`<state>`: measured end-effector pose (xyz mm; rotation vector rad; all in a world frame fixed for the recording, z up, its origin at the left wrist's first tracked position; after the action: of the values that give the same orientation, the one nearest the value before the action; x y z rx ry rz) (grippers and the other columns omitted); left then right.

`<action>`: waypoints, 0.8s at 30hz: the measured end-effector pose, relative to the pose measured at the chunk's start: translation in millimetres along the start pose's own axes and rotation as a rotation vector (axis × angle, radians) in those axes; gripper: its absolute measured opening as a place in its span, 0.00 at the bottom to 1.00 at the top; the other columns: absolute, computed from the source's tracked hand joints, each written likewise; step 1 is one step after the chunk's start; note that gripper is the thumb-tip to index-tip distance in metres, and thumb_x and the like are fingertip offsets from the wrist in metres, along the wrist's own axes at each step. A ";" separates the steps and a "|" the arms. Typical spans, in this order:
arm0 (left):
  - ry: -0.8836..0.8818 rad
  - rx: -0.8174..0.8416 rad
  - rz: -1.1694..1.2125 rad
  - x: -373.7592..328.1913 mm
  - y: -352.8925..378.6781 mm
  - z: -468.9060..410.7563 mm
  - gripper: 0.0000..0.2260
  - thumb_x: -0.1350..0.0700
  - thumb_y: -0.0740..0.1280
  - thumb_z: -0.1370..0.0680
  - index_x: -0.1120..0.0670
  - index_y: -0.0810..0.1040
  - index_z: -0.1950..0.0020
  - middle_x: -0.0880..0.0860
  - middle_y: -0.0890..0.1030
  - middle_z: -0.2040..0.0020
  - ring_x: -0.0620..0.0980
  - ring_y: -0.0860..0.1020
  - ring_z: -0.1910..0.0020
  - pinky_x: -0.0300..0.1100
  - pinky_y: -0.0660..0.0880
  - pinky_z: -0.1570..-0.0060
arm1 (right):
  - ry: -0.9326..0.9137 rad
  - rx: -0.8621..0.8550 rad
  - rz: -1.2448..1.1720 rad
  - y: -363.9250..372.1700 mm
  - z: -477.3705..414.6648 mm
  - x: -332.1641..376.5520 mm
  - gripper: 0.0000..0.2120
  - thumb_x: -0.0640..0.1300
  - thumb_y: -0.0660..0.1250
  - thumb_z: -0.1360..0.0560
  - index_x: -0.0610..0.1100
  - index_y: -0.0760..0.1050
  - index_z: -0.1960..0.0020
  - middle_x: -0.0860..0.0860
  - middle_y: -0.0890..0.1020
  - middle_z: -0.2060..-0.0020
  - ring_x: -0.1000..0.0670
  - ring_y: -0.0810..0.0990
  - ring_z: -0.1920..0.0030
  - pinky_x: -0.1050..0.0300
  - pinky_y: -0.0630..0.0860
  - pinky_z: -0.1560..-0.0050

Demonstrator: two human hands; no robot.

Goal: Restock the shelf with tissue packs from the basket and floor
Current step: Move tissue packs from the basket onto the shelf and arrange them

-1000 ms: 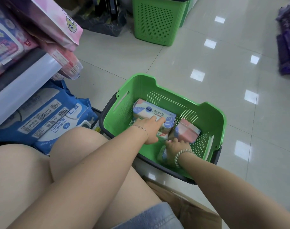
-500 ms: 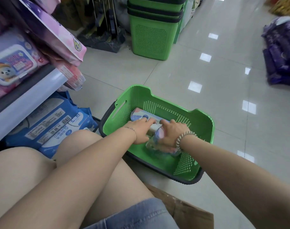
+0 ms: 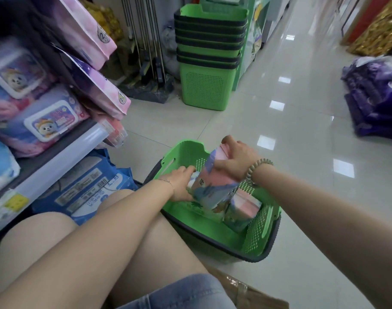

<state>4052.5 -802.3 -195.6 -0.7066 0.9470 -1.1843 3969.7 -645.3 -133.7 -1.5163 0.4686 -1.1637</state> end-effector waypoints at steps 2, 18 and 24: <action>-0.020 0.010 -0.011 4.0 -5.2 6.9 0.44 0.43 0.74 0.31 0.52 0.52 0.24 0.54 0.62 0.27 0.56 0.68 0.31 0.55 0.69 0.35 | -0.008 -0.044 -0.067 -15.9 0.5 6.3 0.28 0.63 0.64 0.32 0.47 0.66 0.40 0.46 0.76 0.54 0.44 0.76 0.59 0.55 0.72 0.61; -0.148 -0.494 0.141 14.5 -78.4 69.7 0.51 0.35 0.76 0.42 0.51 0.53 0.29 0.53 0.65 0.36 0.57 0.67 0.38 0.55 0.69 0.40 | -0.013 -0.219 -0.499 -100.5 10.1 68.0 0.27 0.61 0.64 0.42 0.52 0.65 0.45 0.50 0.77 0.58 0.48 0.78 0.60 0.56 0.76 0.63; -0.178 -0.722 0.048 24.4 -113.1 105.9 0.46 0.40 0.74 0.39 0.50 0.54 0.28 0.51 0.63 0.38 0.55 0.65 0.38 0.50 0.67 0.43 | -0.132 -0.200 -0.600 -115.7 15.1 86.3 0.23 0.59 0.63 0.37 0.51 0.67 0.45 0.48 0.78 0.56 0.50 0.79 0.61 0.59 0.72 0.69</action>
<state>4099.5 -856.5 -56.2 -1.3291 1.2377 -0.7024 3986.6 -670.9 8.1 -1.9702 0.0298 -1.4884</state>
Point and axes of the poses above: each hand's wrist, its own z-axis away from the middle knuckle, its own y-axis out of the palm, x = y × z, the point moved 4 cm from there along -z, towards the middle knuckle
